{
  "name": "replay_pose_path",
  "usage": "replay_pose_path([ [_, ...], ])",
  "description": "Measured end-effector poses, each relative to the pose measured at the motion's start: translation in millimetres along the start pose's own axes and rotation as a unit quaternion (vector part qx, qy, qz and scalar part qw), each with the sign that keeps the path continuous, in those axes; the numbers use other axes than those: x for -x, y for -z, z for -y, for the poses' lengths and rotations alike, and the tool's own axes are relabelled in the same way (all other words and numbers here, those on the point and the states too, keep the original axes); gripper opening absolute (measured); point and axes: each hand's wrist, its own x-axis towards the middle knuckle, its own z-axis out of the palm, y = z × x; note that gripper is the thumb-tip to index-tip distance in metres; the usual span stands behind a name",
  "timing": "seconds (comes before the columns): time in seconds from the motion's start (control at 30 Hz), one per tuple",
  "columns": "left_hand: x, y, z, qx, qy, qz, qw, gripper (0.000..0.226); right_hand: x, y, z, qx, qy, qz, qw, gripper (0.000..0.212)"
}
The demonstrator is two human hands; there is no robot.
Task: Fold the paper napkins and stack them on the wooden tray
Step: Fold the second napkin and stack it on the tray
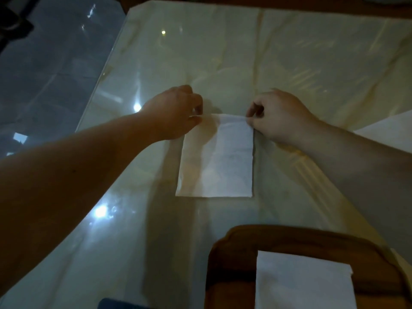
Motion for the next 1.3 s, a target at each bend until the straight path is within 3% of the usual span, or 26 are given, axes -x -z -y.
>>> replay_pose_path([
  [0.2, 26, 19, -6, 0.055, -0.004, -0.066, 0.996, 0.007, 23, 20, 10, -0.086, 0.051, -0.072, 0.992, 0.002],
  [0.33, 61, 32, -18, 0.084, -0.044, -0.104, 0.99, 0.013, 59, 33, 22, -0.089, 0.129, -0.077, 0.985, 0.003],
  [0.53, 105, 13, -34, 0.052, -0.094, -0.056, 0.993, 0.038, 97, 16, 27, 0.015, 0.216, -0.023, 0.976, 0.006],
  [0.67, 120, -1, -33, 0.022, -0.12, -0.02, 0.992, 0.032, 110, 1, 23, 0.027, 0.23, 0.026, 0.972, 0.006],
  [0.8, 125, -2, -30, 0.063, -0.103, -0.011, 0.993, 0.03, 109, -3, 19, -0.012, 0.199, 0.047, 0.979, 0.019],
  [1.0, 103, 0, -22, 0.064, -0.013, -0.063, 0.996, 0.031, 84, -2, 16, -0.058, 0.101, -0.014, 0.993, 0.018],
  [1.2, 83, -7, -17, 0.025, 0.023, -0.054, 0.998, 0.042, 63, -7, 17, 0.007, 0.079, 0.013, 0.997, 0.025],
  [1.3, 81, -11, -19, -0.002, 0.017, -0.041, 0.999, 0.041, 58, -10, 20, 0.025, 0.074, 0.022, 0.997, 0.018],
])
